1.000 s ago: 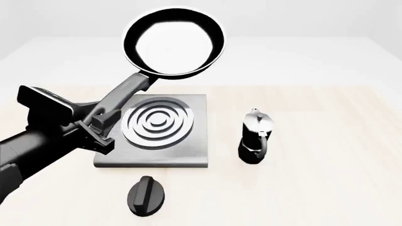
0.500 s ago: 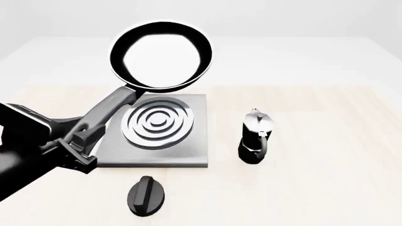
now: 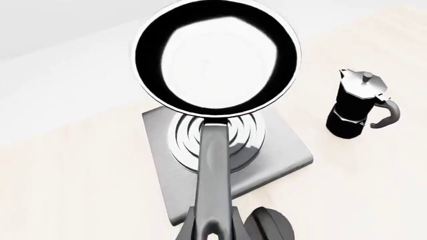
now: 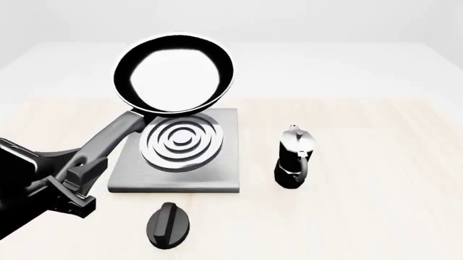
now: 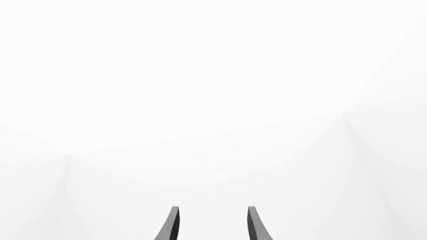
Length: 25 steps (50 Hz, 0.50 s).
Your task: Put the frying pan on the stove.
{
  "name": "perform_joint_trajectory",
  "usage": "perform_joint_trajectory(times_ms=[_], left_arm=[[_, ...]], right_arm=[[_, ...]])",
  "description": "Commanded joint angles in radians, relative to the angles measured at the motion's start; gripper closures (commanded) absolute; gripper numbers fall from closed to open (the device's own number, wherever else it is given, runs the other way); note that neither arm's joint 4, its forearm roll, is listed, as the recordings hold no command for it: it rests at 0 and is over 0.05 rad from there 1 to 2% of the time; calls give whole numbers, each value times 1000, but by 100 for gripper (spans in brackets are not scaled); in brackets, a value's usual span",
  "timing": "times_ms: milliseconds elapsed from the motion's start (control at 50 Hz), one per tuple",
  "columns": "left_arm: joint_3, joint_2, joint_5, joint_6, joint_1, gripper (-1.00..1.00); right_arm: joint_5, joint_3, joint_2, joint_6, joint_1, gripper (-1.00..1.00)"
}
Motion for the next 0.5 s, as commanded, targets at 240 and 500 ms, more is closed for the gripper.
perform_joint_trajectory(times_ms=[240,500], left_arm=[[27,-108,61,-5,29,100],[59,-127,64,-23,32,100]], right_arm=[[10,1,-12,2,-8,-100],[10,19,-30,3,-11,-100]])
